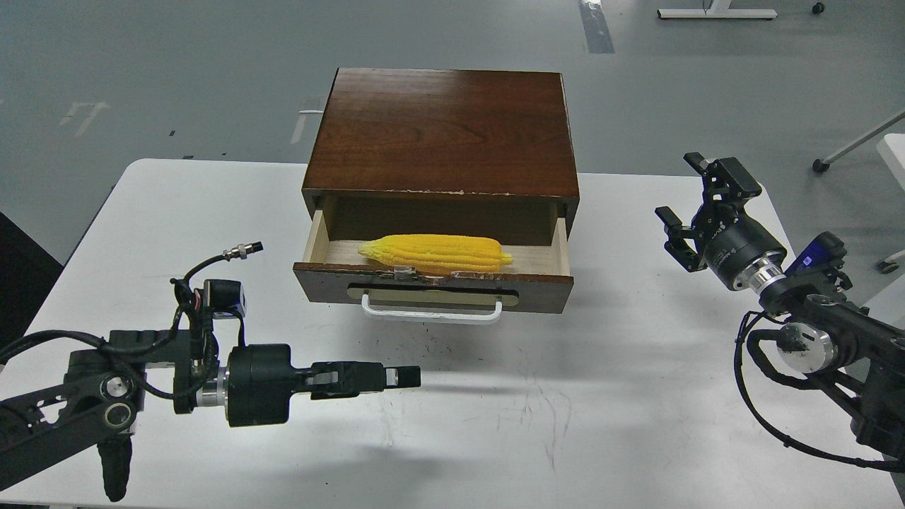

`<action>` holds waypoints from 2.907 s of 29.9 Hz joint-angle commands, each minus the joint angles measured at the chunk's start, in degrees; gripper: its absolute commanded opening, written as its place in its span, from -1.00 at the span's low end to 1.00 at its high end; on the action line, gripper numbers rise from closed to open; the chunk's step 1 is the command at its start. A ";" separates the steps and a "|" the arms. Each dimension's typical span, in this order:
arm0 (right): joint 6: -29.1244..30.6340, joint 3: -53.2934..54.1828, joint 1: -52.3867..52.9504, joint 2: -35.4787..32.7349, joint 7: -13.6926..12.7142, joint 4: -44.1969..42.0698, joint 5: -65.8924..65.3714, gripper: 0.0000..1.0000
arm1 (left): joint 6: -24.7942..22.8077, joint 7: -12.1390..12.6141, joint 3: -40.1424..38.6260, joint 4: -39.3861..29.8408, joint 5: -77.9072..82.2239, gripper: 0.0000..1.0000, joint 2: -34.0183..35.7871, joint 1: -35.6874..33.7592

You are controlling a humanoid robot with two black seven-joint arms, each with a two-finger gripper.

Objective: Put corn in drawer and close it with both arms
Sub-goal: 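Swing the left gripper down to the front of the drawer handle, then push the drawer front with the left gripper into the box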

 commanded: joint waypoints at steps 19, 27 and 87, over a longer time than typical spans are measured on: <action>0.00 0.00 -0.07 -0.08 0.00 0.05 0.00 0.98 | -0.01 0.00 -1.78 10.10 -0.51 -1.00 -7.21 -0.15; 0.00 0.00 -0.07 -0.26 0.00 0.05 0.00 0.98 | -0.01 0.00 -1.78 10.89 -0.43 -1.00 -7.38 -0.15; -0.09 0.18 -1.65 -0.87 0.00 0.40 0.09 0.98 | 1.01 0.00 -3.54 26.09 -4.91 -1.00 -13.62 -8.24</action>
